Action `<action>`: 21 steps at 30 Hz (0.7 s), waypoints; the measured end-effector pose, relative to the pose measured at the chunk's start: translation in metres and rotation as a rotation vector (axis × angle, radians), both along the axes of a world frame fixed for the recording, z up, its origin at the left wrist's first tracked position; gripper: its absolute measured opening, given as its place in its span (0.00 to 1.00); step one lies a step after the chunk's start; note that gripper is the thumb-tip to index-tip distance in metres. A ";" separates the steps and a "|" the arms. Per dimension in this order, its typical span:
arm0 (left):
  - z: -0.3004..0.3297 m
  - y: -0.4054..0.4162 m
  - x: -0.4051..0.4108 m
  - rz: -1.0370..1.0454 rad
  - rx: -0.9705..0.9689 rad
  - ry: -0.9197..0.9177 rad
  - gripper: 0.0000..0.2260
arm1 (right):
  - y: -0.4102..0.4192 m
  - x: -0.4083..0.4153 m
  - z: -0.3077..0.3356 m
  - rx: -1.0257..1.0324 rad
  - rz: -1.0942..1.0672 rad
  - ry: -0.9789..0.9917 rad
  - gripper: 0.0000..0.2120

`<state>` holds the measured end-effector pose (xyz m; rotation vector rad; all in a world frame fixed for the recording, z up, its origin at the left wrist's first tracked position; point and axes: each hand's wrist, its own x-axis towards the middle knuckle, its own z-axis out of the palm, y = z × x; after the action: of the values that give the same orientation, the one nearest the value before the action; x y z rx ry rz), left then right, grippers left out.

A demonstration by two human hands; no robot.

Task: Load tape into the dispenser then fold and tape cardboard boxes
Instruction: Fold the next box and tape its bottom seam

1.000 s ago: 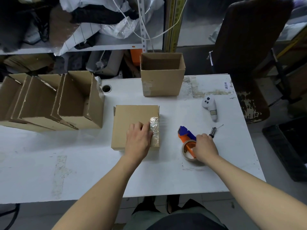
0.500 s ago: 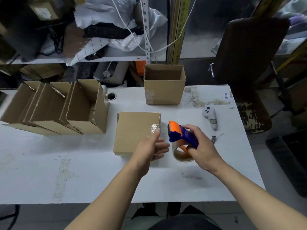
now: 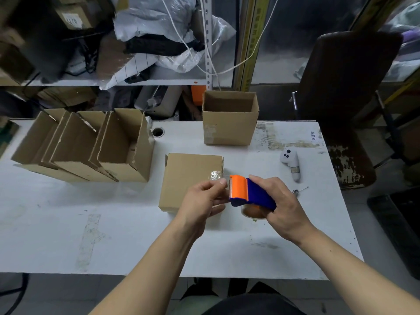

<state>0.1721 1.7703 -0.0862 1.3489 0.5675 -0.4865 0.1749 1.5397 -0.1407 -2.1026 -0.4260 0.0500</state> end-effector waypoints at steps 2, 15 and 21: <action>-0.002 -0.002 0.000 0.023 0.016 -0.014 0.12 | 0.003 -0.001 0.000 -0.020 0.016 -0.032 0.37; -0.006 -0.020 -0.005 0.176 0.175 -0.146 0.09 | 0.003 -0.002 -0.007 -0.062 0.008 -0.033 0.37; 0.003 -0.007 0.004 0.255 0.030 -0.134 0.09 | 0.002 -0.001 -0.002 -0.057 -0.010 0.005 0.39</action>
<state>0.1759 1.7629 -0.0832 1.3046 0.6273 -0.1792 0.1739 1.5419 -0.1432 -2.1598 -0.4156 0.0615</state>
